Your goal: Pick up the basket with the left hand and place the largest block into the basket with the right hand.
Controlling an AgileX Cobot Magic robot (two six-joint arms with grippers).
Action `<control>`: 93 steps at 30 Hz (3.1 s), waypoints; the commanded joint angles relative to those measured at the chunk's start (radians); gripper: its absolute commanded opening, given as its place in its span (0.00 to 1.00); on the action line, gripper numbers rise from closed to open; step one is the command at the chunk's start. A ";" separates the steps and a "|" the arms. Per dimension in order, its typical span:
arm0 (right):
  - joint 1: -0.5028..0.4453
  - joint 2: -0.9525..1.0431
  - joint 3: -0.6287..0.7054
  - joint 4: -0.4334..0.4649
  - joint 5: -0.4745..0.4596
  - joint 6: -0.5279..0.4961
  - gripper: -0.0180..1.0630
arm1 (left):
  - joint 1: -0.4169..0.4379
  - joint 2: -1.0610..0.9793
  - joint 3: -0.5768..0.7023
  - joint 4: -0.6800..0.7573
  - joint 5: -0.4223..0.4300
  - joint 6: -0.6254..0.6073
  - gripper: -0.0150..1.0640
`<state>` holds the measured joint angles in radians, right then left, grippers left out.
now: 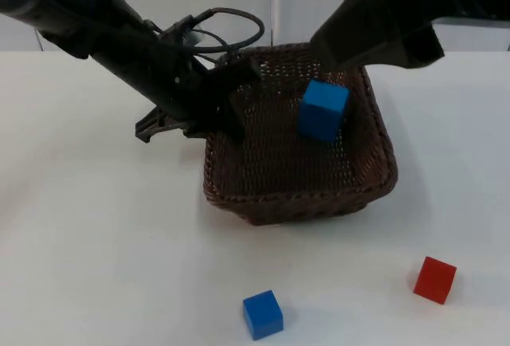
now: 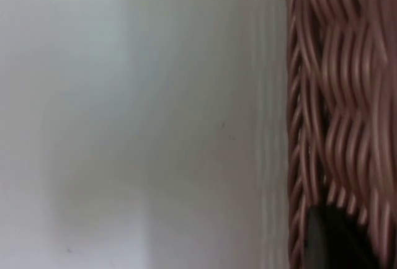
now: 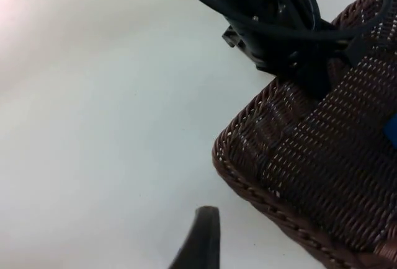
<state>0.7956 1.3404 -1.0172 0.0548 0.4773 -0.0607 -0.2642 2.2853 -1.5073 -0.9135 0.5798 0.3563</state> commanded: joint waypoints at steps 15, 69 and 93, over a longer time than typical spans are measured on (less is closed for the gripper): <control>0.002 -0.007 0.003 0.000 0.025 0.002 0.73 | -0.003 -0.012 -0.015 -0.014 -0.053 -0.024 0.46; 0.002 -0.242 0.003 -0.055 0.049 0.026 0.73 | 0.006 -0.503 0.489 0.331 -0.135 -0.094 0.99; 0.002 -0.737 0.322 -0.055 0.089 0.031 0.73 | 0.006 -1.242 0.765 0.393 -0.073 -0.032 0.99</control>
<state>0.7956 0.6150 -0.7023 0.0076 0.5676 -0.0402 -0.2601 1.0711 -0.7471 -0.5343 0.4904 0.3181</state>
